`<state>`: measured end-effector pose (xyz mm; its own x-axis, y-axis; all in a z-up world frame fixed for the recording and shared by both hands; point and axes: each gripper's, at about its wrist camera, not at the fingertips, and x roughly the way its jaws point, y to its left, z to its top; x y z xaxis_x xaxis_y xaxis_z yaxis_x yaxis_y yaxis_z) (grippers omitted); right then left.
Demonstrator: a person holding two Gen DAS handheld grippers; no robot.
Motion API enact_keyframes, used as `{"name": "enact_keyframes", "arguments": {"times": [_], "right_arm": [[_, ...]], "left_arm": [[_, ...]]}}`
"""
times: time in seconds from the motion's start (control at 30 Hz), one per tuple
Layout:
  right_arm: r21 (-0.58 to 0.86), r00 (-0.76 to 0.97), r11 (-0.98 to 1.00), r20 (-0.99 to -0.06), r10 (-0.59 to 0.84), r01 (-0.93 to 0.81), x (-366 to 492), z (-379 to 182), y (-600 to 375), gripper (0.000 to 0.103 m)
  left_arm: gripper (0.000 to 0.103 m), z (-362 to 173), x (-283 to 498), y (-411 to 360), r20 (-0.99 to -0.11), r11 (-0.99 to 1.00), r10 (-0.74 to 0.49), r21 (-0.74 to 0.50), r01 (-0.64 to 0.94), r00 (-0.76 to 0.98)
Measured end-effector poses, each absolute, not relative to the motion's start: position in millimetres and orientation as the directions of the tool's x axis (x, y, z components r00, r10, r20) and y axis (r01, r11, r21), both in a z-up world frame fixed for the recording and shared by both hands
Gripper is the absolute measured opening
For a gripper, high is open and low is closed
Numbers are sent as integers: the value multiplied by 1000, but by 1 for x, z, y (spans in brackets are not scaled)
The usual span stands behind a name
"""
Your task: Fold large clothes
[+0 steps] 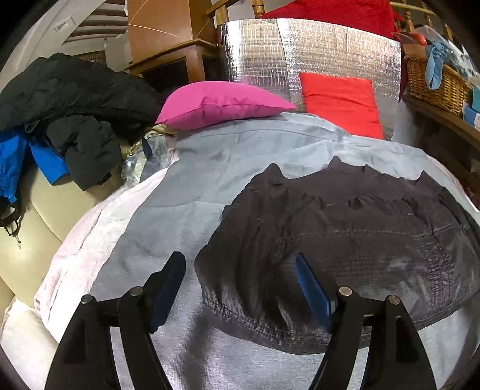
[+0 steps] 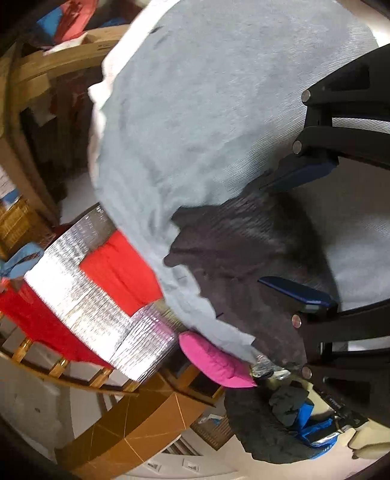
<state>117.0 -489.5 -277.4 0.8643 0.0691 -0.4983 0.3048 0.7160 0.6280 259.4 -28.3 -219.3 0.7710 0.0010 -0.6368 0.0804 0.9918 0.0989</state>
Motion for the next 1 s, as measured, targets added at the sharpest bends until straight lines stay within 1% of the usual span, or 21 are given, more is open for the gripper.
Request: {"name": "enact_keyframes", "arguments": {"times": [0.13,0.2,0.23,0.27,0.3,0.33,0.37,0.4,0.53,0.57,0.67,0.73,0.8,0.83,0.87,1.0], "right_arm": [[631,867,725,-488,96,275,142,-281,-486,61],[628,849,722,-517,108,290,155,-294,-483,61],[619,834,724,-541,112,304,160,-301,-482,61],[587,799,736,-592,107,336,170,-314,-480,60],[575,790,743,-604,103,342,172,-321,-479,60],[570,799,750,-594,94,336,171,-322,-477,60],[561,799,756,-595,87,336,170,-319,-476,60],[552,793,762,-603,85,338,169,-315,-475,61],[513,782,786,-620,61,345,152,-284,-470,61],[494,796,802,-605,39,336,141,-271,-466,62],[419,839,856,-544,-31,303,113,-229,-448,73],[365,860,886,-505,-72,288,95,-202,-430,74],[327,873,905,-479,-91,273,82,-181,-412,74],[325,882,910,-464,-83,257,76,-172,-403,74],[317,888,917,-452,-79,243,68,-160,-390,74],[224,900,947,-419,-118,229,42,-127,-351,74]], "left_arm": [[76,-228,265,-28,-655,990,43,129,56,754],[76,-234,267,-30,-662,987,63,150,50,747],[77,-238,270,-31,-674,986,67,158,55,736],[82,-243,273,-32,-692,985,69,163,62,719],[85,-256,282,-33,-736,983,77,170,73,672],[85,-264,287,-33,-764,982,83,173,79,639],[85,-270,291,-33,-782,983,82,166,79,617],[85,-269,289,-32,-777,985,79,159,73,624],[85,-251,267,-33,-729,975,138,218,36,670],[85,-245,260,-34,-720,976,137,214,30,681],[85,-210,225,-37,-684,987,90,157,25,724],[86,-185,200,-41,-658,990,65,136,34,750],[93,-155,173,-49,-618,989,81,149,15,782],[95,-145,164,-51,-600,987,92,158,4,795],[97,-128,147,-55,-563,986,102,168,-7,820],[100,-74,89,-60,-443,988,75,157,-6,894]]}}
